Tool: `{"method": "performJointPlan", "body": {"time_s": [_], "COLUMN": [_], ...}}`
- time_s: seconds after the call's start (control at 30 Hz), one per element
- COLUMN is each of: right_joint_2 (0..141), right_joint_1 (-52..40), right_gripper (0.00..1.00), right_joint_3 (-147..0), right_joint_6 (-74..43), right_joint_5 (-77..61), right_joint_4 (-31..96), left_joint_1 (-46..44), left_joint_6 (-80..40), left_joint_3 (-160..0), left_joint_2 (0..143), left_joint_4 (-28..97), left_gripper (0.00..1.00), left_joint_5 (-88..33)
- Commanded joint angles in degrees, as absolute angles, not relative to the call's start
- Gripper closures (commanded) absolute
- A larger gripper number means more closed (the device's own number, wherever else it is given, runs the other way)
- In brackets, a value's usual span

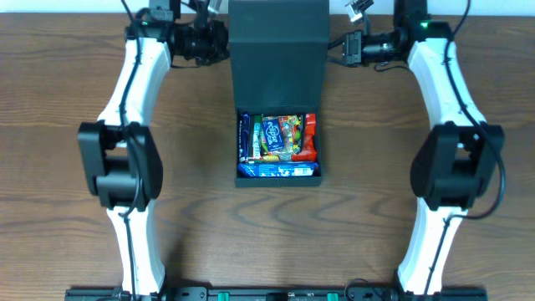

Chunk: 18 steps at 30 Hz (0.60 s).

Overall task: Pack container
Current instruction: 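Push the box lid upright with both grippers from either side, then fold the lid down over the box with both grippers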

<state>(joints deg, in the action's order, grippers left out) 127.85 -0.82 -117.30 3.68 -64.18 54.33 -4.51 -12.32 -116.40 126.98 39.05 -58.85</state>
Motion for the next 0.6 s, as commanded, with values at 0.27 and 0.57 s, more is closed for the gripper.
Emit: {"method": "performJointPlan", "body": {"time_s": [0.27,0.57], "right_joint_2": [121.3,119.7], "right_joint_1": [-1.3,-1.6], "right_gripper": [0.98,0.98], "right_joint_3": [-118.1,-118.1], "right_joint_6": [23.4,25.8], "right_joint_5": [-56.3,-47.2], "right_joint_4": [70.2,75.7], "left_joint_1": [-4.6,-4.6], "left_joint_6": [7.5,18.1], "left_joint_3": [-117.7,-117.7], "left_joint_2": [121.5,121.4], "left_joint_4": [52.4,64.8], "left_gripper": [0.94,0.94], "left_joint_5": [-59.6,-56.6]}}
